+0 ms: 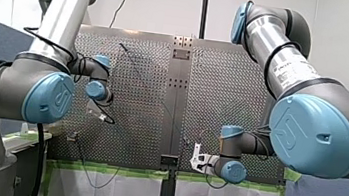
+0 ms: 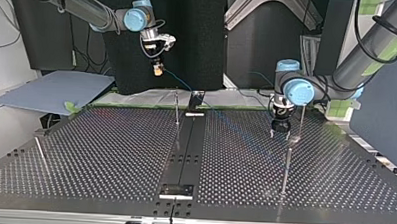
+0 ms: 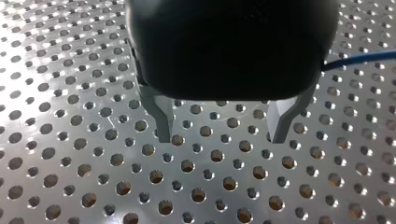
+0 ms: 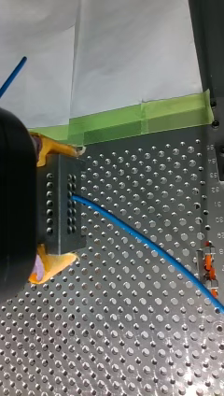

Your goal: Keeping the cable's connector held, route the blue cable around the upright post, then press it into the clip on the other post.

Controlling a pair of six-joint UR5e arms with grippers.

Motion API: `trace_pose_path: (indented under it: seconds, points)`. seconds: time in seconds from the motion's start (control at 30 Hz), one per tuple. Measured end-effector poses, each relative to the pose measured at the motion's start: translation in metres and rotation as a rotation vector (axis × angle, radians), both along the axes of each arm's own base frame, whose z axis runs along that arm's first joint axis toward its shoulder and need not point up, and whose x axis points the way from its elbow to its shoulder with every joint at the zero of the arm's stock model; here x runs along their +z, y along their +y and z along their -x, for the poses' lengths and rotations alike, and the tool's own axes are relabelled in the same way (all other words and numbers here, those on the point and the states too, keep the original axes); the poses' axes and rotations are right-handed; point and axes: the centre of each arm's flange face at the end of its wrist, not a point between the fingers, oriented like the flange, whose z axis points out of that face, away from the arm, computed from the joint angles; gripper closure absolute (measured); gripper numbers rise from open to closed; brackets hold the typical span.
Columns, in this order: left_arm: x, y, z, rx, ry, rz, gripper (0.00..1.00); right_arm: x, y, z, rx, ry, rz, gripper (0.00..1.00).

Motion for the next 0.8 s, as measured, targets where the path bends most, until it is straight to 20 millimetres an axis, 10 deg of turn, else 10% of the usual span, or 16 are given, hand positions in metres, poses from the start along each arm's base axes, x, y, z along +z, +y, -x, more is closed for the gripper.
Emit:
trace_pose_path:
  seconds: [0.8]
  points:
    - [0.005,-0.017,0.014,-0.017,0.074,-0.246,0.00,-0.001,0.002,-0.002,0.005,0.001,-0.002,1.00]
